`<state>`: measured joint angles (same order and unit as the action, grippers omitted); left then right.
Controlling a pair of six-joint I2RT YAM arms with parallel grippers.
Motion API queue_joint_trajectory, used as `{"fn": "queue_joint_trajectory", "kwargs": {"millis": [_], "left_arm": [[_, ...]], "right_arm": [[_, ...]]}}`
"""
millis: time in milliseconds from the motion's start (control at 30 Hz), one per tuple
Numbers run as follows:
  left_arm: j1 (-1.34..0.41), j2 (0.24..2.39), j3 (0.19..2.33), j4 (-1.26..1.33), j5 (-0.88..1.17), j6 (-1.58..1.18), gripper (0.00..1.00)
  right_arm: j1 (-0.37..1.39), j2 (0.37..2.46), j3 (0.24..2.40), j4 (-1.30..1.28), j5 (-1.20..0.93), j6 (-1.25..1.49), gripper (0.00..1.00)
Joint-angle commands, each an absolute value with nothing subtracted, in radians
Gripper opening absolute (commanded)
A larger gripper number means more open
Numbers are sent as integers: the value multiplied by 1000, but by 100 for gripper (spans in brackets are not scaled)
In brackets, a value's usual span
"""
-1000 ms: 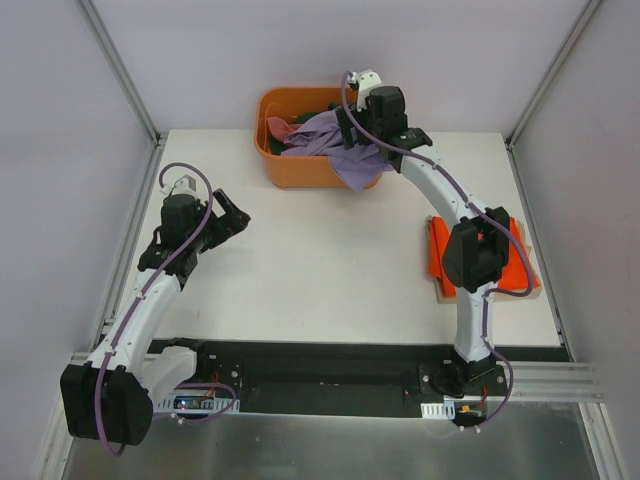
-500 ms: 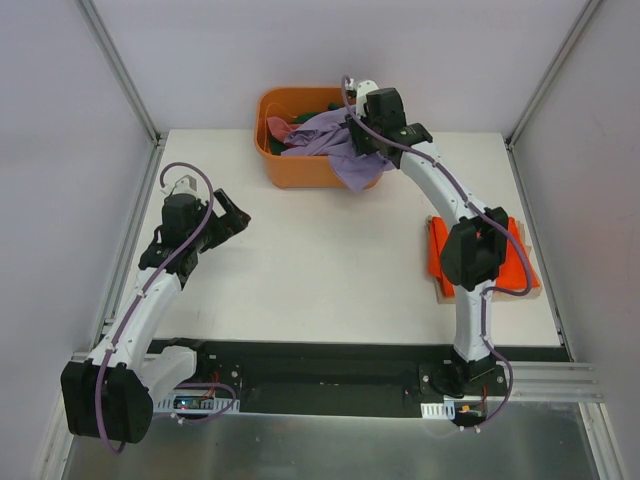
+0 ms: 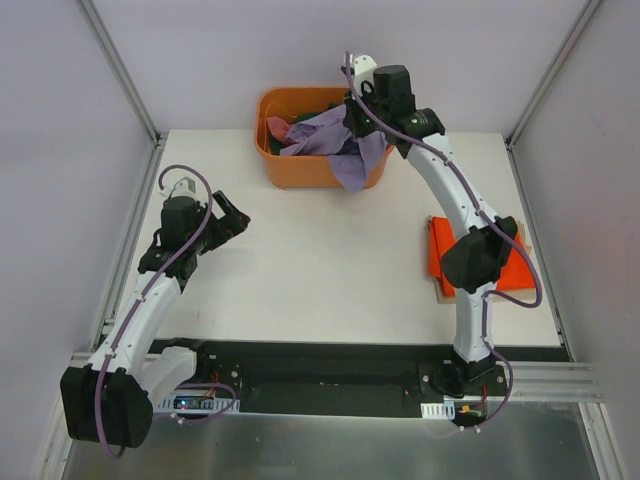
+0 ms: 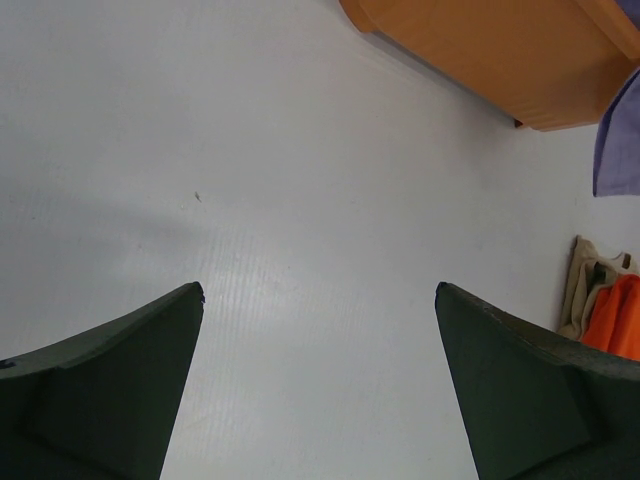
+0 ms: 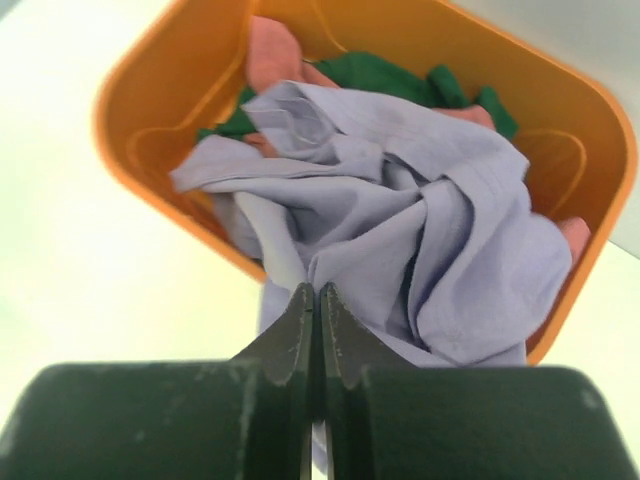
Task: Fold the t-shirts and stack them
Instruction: Grab crumpled tshirt from bin with the right arm, then move the tshirt to the center of the board
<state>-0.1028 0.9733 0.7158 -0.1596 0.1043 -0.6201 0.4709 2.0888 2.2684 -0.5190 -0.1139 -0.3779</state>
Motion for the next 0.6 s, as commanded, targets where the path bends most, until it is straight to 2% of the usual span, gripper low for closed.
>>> {"fn": "queue_joint_trajectory", "kwargs": {"millis": [0, 300, 567], "left_arm": [[-95, 920, 695, -129, 112, -638, 99], [-95, 821, 652, -129, 118, -663, 99], [-95, 729, 626, -129, 127, -678, 99]], "right_arm": [[552, 1867, 2309, -482, -244, -411, 1], [712, 1632, 2263, -402, -281, -405, 1], [836, 1571, 2315, -377, -279, -368, 1]]}}
